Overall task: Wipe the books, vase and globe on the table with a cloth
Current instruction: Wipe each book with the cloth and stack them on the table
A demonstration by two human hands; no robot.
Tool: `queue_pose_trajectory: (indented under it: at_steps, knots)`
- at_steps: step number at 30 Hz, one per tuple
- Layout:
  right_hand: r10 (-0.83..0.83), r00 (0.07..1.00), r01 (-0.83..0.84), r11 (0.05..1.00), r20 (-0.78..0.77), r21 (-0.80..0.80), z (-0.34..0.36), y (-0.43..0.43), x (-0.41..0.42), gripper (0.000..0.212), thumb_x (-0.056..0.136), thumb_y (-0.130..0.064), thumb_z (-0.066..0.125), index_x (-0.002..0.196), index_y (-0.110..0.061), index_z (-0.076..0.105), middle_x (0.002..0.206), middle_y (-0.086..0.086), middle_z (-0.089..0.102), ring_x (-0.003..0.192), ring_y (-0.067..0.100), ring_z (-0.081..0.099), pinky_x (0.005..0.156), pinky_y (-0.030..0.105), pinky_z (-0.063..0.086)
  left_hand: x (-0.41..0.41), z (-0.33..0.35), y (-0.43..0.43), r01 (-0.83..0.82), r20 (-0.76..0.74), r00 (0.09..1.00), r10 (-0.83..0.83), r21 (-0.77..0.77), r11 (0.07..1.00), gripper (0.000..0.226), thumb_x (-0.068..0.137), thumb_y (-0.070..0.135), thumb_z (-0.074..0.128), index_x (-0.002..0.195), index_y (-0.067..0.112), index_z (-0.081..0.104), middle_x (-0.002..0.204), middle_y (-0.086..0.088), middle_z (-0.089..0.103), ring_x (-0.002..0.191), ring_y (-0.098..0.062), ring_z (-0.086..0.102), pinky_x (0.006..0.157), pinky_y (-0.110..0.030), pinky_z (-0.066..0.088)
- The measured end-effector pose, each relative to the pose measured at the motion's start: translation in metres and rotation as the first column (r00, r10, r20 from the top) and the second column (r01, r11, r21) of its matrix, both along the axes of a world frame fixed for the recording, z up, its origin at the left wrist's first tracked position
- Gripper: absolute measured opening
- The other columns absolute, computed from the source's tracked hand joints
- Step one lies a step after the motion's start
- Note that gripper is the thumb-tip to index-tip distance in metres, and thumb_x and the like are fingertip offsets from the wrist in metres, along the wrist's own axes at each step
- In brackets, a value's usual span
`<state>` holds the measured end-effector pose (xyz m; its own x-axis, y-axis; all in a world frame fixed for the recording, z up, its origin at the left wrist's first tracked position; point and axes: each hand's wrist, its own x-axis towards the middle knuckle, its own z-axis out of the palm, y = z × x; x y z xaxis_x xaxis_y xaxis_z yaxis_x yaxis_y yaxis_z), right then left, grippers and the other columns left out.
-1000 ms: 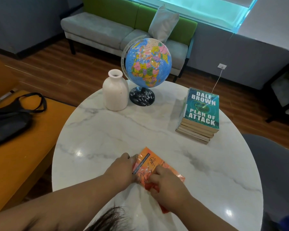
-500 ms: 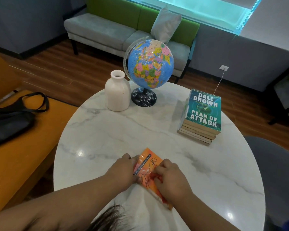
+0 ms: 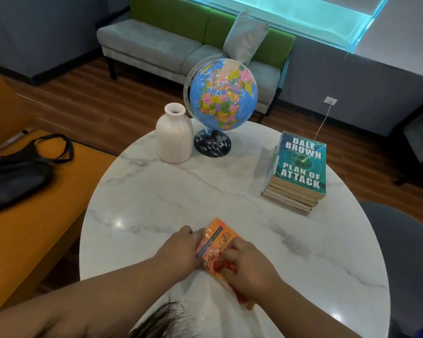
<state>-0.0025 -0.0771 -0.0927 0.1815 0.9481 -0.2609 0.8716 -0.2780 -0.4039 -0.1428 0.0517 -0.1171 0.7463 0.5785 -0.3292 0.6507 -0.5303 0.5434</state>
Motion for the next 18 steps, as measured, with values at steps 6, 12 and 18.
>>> queue_pose_trajectory:
  at_steps: [6, 12, 18]
  knots:
    - [-0.058, 0.995, 0.057, 0.998, 0.075, 0.018, 0.003, 0.006, 0.0, 0.025, 0.093, -0.031, 0.05, 0.111, -0.037, 0.067, 0.116, -0.012, 0.046, 0.105, 0.012, 0.043, 0.089, 0.022, 0.04, -0.001, 0.0, 0.001, -0.009, 0.003, 1.0, 0.009, -0.018, 1.0, 0.082, 0.078, 0.043, 0.072, 0.148, 0.035, 0.029, 0.109, 0.002, 0.045, 0.101, -0.016, 0.053, 0.081, -0.025, 0.044]
    - [-0.082, 0.996, 0.081, 0.996, 0.042, 0.04, 0.005, 0.014, 0.007, 0.022, 0.091, -0.031, 0.054, 0.107, -0.037, 0.069, 0.112, -0.013, 0.046, 0.105, 0.011, 0.043, 0.089, 0.021, 0.04, -0.001, 0.001, 0.001, -0.007, 0.019, 1.0, 0.007, -0.026, 1.0, 0.069, 0.078, 0.04, 0.072, 0.139, 0.035, 0.039, 0.105, 0.0, 0.046, 0.096, -0.016, 0.054, 0.08, -0.027, 0.046]
    - [0.014, 0.999, -0.013, 1.0, 0.04, -0.028, 0.006, 0.01, -0.003, 0.024, 0.092, -0.033, 0.052, 0.111, -0.038, 0.066, 0.115, -0.011, 0.046, 0.103, 0.013, 0.041, 0.089, 0.024, 0.041, -0.001, 0.0, 0.001, -0.014, 0.027, 1.0, 0.015, -0.03, 0.999, 0.063, 0.078, 0.038, 0.072, 0.134, 0.036, 0.044, 0.102, 0.0, 0.046, 0.093, -0.016, 0.054, 0.079, -0.027, 0.047]
